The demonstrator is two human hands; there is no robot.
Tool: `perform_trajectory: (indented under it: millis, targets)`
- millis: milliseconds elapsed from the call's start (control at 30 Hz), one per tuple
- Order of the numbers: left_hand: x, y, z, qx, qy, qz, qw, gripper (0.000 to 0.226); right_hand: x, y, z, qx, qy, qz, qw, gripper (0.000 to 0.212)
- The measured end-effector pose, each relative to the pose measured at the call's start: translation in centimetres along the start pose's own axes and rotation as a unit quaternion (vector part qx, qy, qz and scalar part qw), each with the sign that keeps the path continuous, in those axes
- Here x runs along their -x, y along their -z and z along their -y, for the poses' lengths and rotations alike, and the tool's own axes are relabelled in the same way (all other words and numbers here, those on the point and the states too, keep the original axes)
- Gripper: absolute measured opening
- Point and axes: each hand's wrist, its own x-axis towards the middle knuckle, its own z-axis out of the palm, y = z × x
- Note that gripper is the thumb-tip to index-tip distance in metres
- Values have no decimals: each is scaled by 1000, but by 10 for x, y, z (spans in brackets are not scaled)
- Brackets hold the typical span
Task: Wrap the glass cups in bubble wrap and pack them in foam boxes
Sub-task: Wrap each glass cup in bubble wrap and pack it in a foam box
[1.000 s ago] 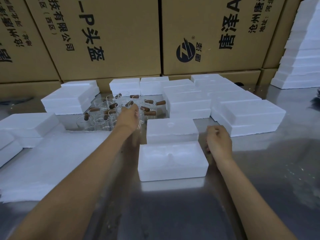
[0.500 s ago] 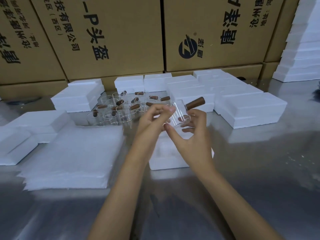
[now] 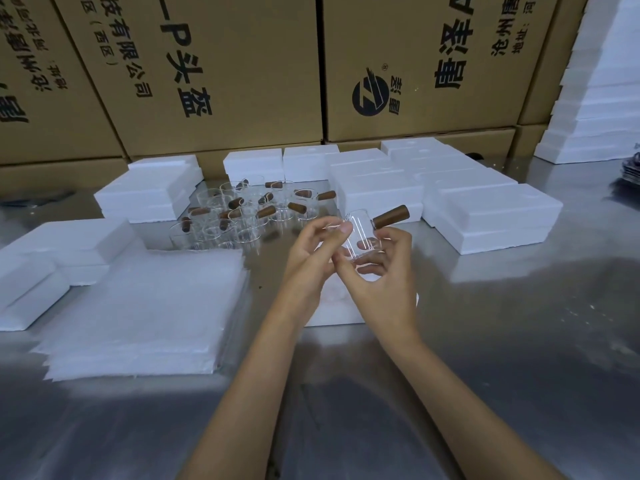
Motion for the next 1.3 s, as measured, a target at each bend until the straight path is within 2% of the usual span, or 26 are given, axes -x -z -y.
perform_trajectory:
  millis: [67, 167, 267, 333, 400, 467, 533, 567, 633, 700, 767, 833, 900, 1000, 1067, 1133, 1200, 1300]
  targets:
    - [0, -1, -2, 1, 6, 3, 1000, 40, 0, 1, 0, -9, -8, 7, 1000, 55]
    - [3, -1, -6, 9, -9, 9, 1000, 24, -2, 3, 2, -56, -39, 18, 998, 54]
    - [13, -1, -3, -25, -95, 32, 995, 45, -7, 10, 10, -146, -74, 23, 986, 52]
    - [20, -4, 2, -113, -143, 39, 983, 64, -12, 15, 18, -205, -102, 32, 973, 48]
    - [21, -7, 7, -188, -170, 30, 967, 69, -17, 18, 25, -268, -163, 58, 948, 42]
    - [22, -10, 8, -223, -173, 13, 959, 70, -18, 21, 30, -351, -252, 110, 895, 41]
    - [22, -9, 9, -239, -178, -4, 955, 67, -15, 24, 32, -410, -299, 179, 843, 59]
    - [21, -7, 11, -238, -186, -7, 953, 65, -13, 26, 32, -426, -310, 200, 826, 66]
    - [20, -5, 11, -237, -195, -9, 952, 62, -11, 26, 33, -433, -321, 204, 817, 64]
    - [20, -4, 10, -267, -202, -21, 942, 61, -11, 22, 33, -381, -303, 161, 859, 54]
    - [18, -1, 10, -289, -224, -32, 930, 59, -8, 19, 31, -269, -216, 111, 932, 57]
    - [18, 1, 12, -311, -247, -32, 917, 56, -2, 18, 29, -168, -111, 73, 977, 63]
    - [19, 2, 13, -350, -257, -36, 900, 58, 1, 18, 26, -105, -54, 51, 992, 63]
    - [20, 0, 14, -386, -281, -54, 877, 68, -2, 18, 22, -119, -63, 48, 990, 60]
    - [19, 1, 14, -354, -287, -64, 888, 79, -9, 21, 24, -222, -150, 55, 962, 47]
    - [17, 3, 14, -311, -270, -63, 909, 89, -15, 25, 29, -359, -270, 87, 889, 31]
    - [16, 4, 13, -273, -244, -47, 929, 89, -17, 30, 32, -445, -331, 126, 822, 38]
    - [18, 3, 11, -278, -223, -27, 934, 81, -15, 33, 32, -502, -349, 157, 776, 49]
